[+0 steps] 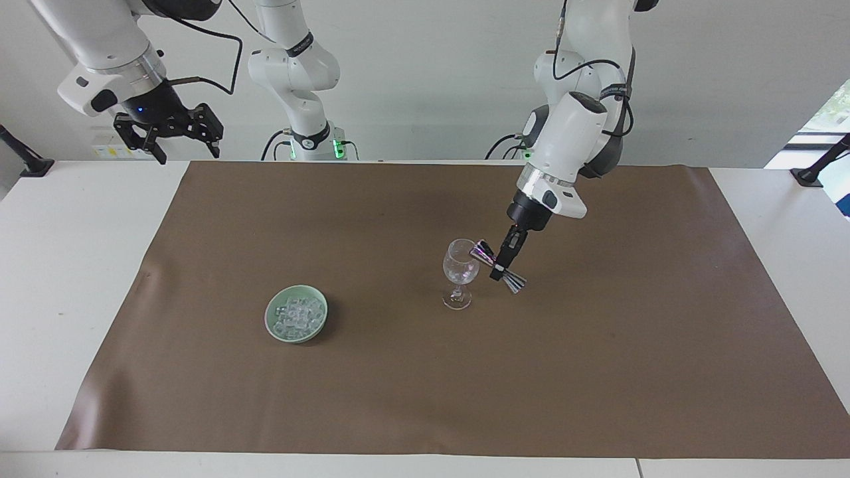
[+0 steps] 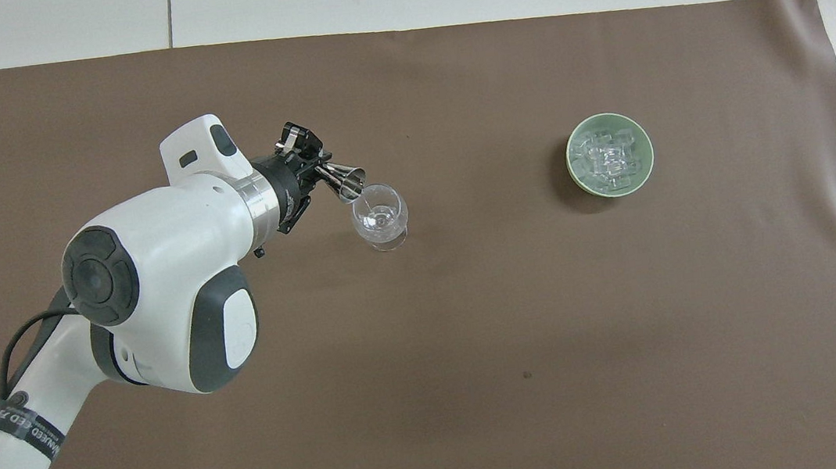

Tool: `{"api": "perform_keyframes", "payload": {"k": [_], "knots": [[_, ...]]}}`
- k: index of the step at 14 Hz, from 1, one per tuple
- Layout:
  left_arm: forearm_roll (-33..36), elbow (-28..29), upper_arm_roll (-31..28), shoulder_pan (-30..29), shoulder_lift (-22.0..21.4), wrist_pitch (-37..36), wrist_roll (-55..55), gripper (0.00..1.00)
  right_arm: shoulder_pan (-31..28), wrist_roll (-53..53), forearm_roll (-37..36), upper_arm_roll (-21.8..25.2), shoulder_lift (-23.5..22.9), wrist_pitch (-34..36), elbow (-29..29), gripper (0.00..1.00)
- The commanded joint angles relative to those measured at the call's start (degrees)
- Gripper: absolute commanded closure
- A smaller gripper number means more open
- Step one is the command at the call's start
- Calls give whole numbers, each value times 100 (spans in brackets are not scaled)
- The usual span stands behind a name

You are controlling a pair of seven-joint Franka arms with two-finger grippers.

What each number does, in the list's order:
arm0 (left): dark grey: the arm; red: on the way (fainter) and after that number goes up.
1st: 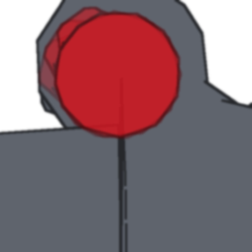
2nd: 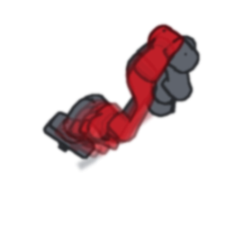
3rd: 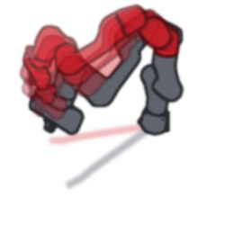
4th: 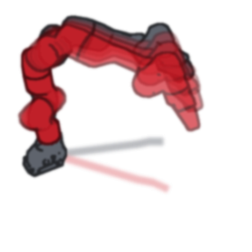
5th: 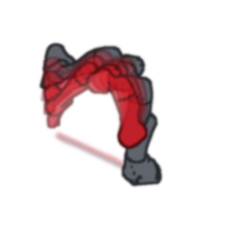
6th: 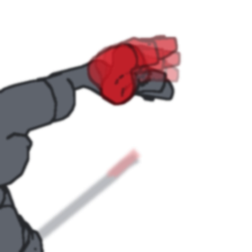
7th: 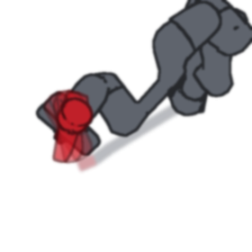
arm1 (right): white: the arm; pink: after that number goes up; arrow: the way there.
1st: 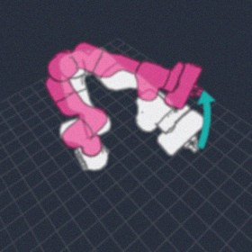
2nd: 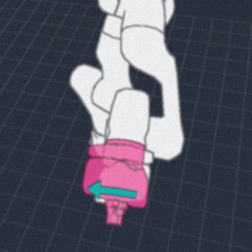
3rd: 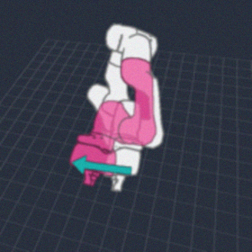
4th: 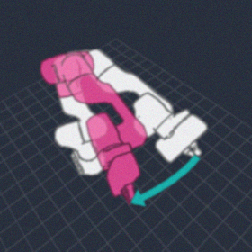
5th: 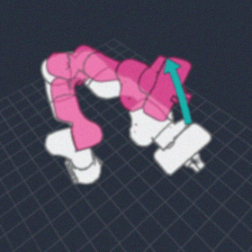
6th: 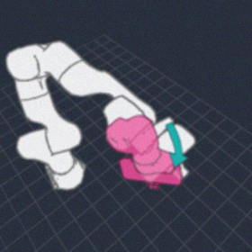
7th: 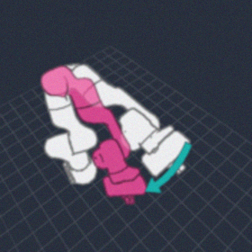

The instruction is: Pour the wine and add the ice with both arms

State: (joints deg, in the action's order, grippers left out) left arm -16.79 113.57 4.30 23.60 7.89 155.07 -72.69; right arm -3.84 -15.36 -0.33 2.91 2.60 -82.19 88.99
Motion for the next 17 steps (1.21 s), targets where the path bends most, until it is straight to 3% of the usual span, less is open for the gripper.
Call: {"api": "perform_keyframes", "payload": {"k": [1,17], "knots": [[211,-204,-52,4,99,-196,-123,100,-12,-2,33,-9,65,37,22,0],[835,-327,-61,13,169,-249,-132,100,-12,-2,33,-9,65,37,22,0]]}}
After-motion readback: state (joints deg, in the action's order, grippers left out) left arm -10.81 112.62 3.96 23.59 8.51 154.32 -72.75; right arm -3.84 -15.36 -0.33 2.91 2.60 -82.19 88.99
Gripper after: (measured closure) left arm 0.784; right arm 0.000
